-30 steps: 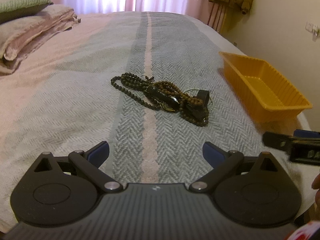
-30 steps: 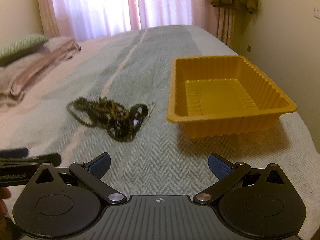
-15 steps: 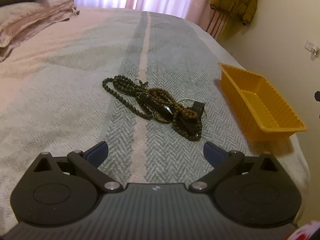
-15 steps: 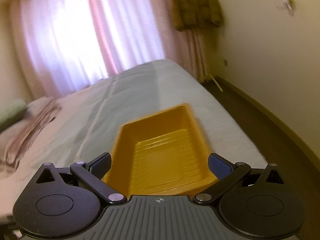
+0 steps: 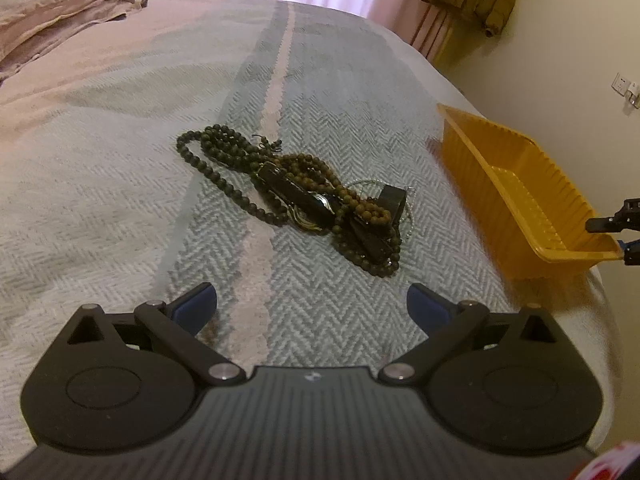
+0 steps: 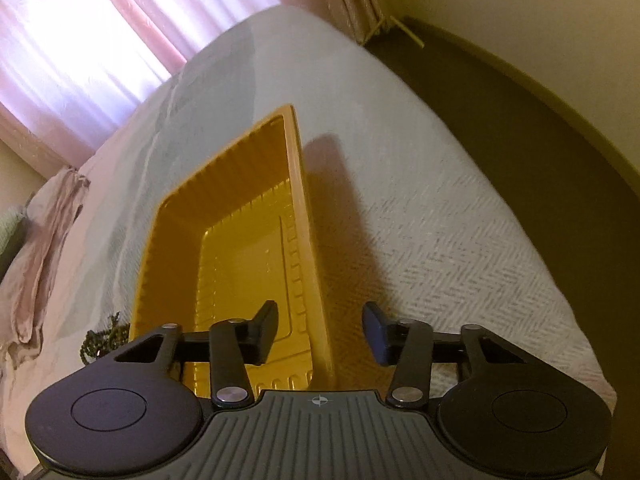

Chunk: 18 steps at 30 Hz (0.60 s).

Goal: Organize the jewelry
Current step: 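Grasp the rim of the yellow tray with the right gripper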

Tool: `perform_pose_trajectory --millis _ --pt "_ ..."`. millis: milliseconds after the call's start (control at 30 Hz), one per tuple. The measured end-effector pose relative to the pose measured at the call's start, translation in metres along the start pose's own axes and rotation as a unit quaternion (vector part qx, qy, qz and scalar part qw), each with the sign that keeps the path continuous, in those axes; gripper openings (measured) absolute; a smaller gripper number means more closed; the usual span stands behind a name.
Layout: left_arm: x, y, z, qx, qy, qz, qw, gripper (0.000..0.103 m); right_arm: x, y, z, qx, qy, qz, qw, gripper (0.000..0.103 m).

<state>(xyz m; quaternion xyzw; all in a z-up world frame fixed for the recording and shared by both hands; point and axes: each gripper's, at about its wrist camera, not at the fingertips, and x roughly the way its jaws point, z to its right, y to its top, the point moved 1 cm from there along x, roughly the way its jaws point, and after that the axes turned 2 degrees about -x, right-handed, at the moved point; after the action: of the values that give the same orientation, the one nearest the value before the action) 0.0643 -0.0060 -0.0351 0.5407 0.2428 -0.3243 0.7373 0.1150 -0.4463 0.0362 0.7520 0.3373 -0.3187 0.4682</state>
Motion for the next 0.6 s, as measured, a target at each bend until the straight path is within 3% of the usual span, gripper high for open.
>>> perform_pose_trajectory --millis 300,533,600 --pt "0.008 -0.003 -0.001 -0.007 -0.004 -0.011 0.9999 0.101 0.019 0.001 -0.007 -0.019 -0.011 -0.032 0.999 0.023" --pt "0.007 -0.006 -0.007 -0.015 -0.002 -0.012 0.9998 0.101 0.029 -0.003 -0.016 -0.033 -0.030 -0.045 0.998 0.017" --pt "0.007 -0.007 -0.008 -0.015 -0.003 -0.012 0.9998 0.101 0.032 -0.005 -0.020 -0.045 -0.040 -0.047 0.997 0.008"
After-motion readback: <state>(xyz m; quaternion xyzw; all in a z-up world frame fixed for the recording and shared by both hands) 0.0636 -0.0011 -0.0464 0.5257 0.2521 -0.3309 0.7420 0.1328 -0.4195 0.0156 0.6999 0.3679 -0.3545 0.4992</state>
